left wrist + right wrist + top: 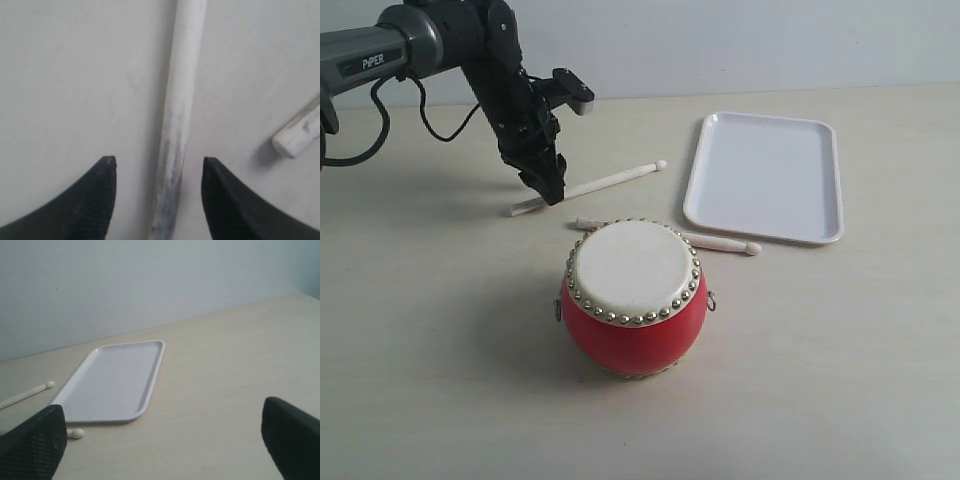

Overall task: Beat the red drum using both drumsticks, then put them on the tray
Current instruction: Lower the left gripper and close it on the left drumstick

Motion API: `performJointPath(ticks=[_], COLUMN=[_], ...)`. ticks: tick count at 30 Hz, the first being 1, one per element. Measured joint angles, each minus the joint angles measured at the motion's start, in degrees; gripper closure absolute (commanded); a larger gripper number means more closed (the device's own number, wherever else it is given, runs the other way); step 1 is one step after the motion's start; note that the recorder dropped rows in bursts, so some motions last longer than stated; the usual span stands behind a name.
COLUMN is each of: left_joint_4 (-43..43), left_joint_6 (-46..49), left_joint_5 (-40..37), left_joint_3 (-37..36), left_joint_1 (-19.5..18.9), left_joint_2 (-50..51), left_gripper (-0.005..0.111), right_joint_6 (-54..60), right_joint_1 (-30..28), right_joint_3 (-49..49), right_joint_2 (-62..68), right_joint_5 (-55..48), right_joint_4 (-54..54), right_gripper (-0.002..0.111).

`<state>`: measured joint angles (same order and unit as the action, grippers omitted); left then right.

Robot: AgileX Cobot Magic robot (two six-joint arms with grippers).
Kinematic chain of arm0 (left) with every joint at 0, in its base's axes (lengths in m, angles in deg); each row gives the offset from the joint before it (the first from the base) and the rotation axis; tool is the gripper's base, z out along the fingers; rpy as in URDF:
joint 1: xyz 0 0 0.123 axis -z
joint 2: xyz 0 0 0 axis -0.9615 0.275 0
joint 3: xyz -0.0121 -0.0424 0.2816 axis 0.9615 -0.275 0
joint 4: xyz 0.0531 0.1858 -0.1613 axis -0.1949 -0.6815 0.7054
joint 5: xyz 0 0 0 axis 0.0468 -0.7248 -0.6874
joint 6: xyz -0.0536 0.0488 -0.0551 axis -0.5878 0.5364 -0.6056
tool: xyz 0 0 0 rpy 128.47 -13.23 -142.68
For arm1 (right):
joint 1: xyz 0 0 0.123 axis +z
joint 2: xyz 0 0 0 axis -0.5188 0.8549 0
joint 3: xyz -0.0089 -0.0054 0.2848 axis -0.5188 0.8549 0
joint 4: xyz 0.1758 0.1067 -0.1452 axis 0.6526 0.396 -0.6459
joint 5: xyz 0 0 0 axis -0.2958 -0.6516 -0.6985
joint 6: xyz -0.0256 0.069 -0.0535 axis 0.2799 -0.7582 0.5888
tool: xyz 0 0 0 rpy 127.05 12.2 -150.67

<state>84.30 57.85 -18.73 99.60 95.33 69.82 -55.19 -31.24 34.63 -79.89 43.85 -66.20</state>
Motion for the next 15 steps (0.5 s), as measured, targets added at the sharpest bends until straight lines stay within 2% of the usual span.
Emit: performJointPath(ticks=[4, 8, 15], left_joint_4=[0.0, -0.1, -0.2], left_joint_6=[0.2, 0.4, 0.4], left_joint_5=[-0.4, -0.4, -0.7], left_joint_3=[0.0, 0.0, 0.0], left_joint_1=[0.0, 0.0, 0.0], left_joint_2=[0.6, 0.9, 0.9], left_gripper=[0.058, 0.067, 0.067], right_joint_6=[0.0, 0.0, 0.0], right_joint_1=[0.0, 0.0, 0.0], right_joint_3=[0.0, 0.0, 0.0], right_joint_2=[0.0, 0.0, 0.0], right_joint_5=[0.0, 0.0, 0.0], right_joint_4=[0.0, 0.0, 0.0], right_gripper=[0.003, 0.003, 0.003])
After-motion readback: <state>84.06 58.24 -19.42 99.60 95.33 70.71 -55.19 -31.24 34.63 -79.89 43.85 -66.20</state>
